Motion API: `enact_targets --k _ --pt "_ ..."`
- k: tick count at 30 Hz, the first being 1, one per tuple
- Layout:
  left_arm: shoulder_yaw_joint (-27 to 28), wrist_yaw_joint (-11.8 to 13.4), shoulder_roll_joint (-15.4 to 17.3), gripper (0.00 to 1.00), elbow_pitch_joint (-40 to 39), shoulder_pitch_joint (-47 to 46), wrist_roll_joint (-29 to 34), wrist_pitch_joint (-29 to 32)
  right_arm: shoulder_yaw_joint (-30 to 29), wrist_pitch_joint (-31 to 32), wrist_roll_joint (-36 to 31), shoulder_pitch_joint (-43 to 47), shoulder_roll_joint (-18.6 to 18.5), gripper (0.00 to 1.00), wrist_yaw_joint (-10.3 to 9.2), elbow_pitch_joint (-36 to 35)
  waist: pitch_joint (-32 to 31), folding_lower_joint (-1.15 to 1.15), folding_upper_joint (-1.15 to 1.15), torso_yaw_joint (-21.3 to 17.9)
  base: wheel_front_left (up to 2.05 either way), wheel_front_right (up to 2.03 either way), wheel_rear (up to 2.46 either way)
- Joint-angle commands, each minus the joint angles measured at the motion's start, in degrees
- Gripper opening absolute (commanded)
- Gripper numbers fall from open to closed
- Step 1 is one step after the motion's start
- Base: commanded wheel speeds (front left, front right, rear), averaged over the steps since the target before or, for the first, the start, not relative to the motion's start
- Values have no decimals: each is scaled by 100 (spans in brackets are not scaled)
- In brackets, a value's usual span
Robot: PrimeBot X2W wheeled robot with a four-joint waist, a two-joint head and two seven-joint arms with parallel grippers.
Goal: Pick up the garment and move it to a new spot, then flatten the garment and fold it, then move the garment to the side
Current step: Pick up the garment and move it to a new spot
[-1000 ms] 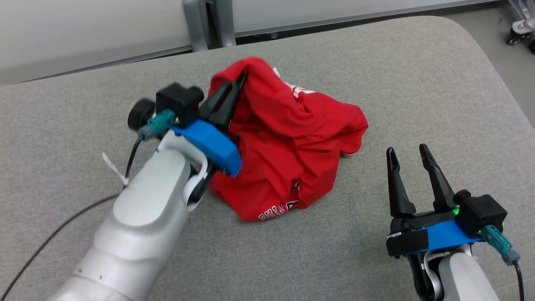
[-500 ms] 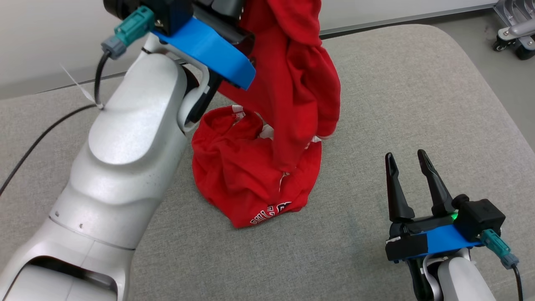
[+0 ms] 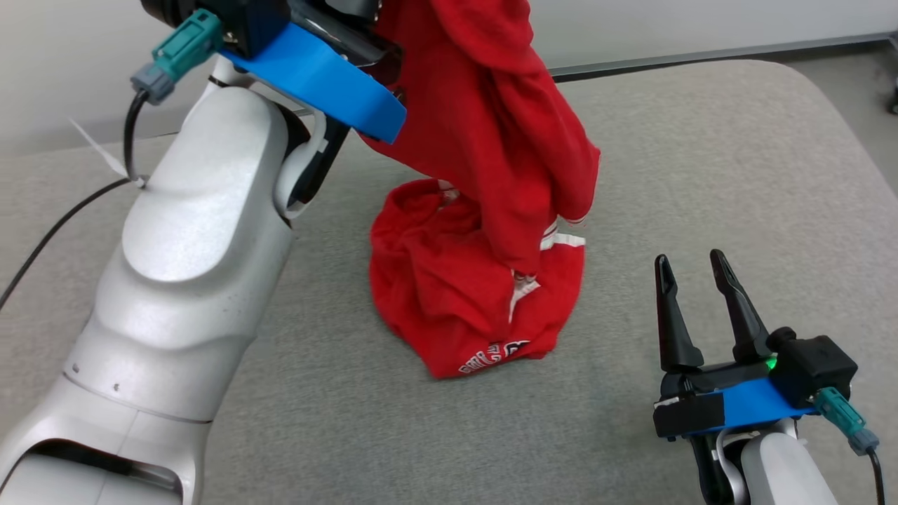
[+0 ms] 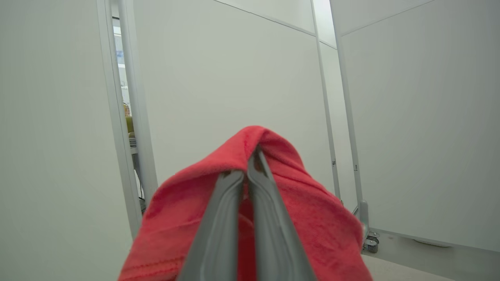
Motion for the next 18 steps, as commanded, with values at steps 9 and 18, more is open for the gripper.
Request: enact_targets --k 9,18 --pt "339 84 224 0 -320 229 87 -19 -3 -4 -171 0 0 100 -2 -107 -8 0 0 1178 0 0 0" --pt "679 164 438 0 -512 493 70 -19 12 -4 -305 -34 0 100 -2 -147 -10 0 0 2216 0 0 0"
